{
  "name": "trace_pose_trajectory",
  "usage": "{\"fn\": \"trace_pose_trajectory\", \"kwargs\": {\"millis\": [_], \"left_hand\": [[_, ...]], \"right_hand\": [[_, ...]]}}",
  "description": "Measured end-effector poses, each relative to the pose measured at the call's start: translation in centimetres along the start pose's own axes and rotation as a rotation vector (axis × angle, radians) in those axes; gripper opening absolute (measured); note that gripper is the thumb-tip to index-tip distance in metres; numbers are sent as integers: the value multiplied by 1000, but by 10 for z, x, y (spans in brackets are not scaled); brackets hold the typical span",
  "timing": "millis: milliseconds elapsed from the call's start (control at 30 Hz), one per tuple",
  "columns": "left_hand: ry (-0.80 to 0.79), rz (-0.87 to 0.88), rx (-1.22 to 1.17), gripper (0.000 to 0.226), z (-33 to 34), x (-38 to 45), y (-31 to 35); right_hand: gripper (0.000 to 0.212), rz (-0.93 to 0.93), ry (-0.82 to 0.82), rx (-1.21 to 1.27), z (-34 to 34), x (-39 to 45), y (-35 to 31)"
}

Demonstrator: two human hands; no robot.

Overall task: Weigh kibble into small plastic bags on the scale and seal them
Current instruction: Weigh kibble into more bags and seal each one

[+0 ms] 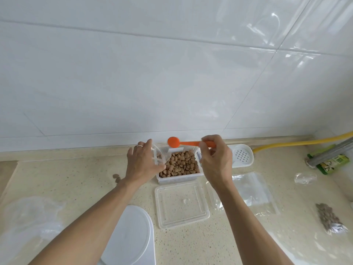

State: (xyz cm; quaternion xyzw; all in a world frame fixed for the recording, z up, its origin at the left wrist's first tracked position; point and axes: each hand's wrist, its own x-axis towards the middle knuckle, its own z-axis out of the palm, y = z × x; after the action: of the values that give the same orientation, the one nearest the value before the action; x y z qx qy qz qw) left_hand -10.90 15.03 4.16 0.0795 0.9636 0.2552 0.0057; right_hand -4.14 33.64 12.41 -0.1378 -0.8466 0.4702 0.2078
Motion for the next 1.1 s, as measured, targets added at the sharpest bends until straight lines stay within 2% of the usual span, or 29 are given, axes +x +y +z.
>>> {"fn": "trace_pose_trajectory", "kwargs": {"millis": [67, 100, 167, 233, 400, 533, 667, 800, 900, 1000, 1100], "left_hand": [[20, 4, 34, 90, -1, -2, -8], [17, 12, 42, 90, -2, -3, -13], [3, 34, 63, 93, -3, -6, -20], [-3, 60, 92, 98, -4, -9, -23], [-28, 94, 136, 101, -5, -15, -19], [-56, 108, 158, 100, -8, -13, -15], [-78, 109, 177, 99, -7, -7, -12], [-79, 99, 252, 102, -7, 0, -2], [-82, 109, 292, 102, -6, 4, 6], [-96, 127, 230, 93, -5, 5, 14], [-146, 77, 12, 66, -5, 5, 20]], "right_hand": [[5, 75, 102, -97, -1, 1, 14], [7, 92, 96, -177, 0, 1, 22], [9, 126, 9, -329, 4, -5, 40], [9, 192, -94, -376, 12, -13, 52], [7, 486, -177, -80, 34, -23, 62], [11, 686, -63, 111, 32, -23, 69], [12, 737, 36, 201, 18, -17, 71], [11, 667, 50, 257, 4, -10, 59], [9, 539, 33, 249, 0, -4, 41], [9, 269, -79, 117, 3, -2, 23], [7, -125, -271, -154, 10, -7, 9]]}}
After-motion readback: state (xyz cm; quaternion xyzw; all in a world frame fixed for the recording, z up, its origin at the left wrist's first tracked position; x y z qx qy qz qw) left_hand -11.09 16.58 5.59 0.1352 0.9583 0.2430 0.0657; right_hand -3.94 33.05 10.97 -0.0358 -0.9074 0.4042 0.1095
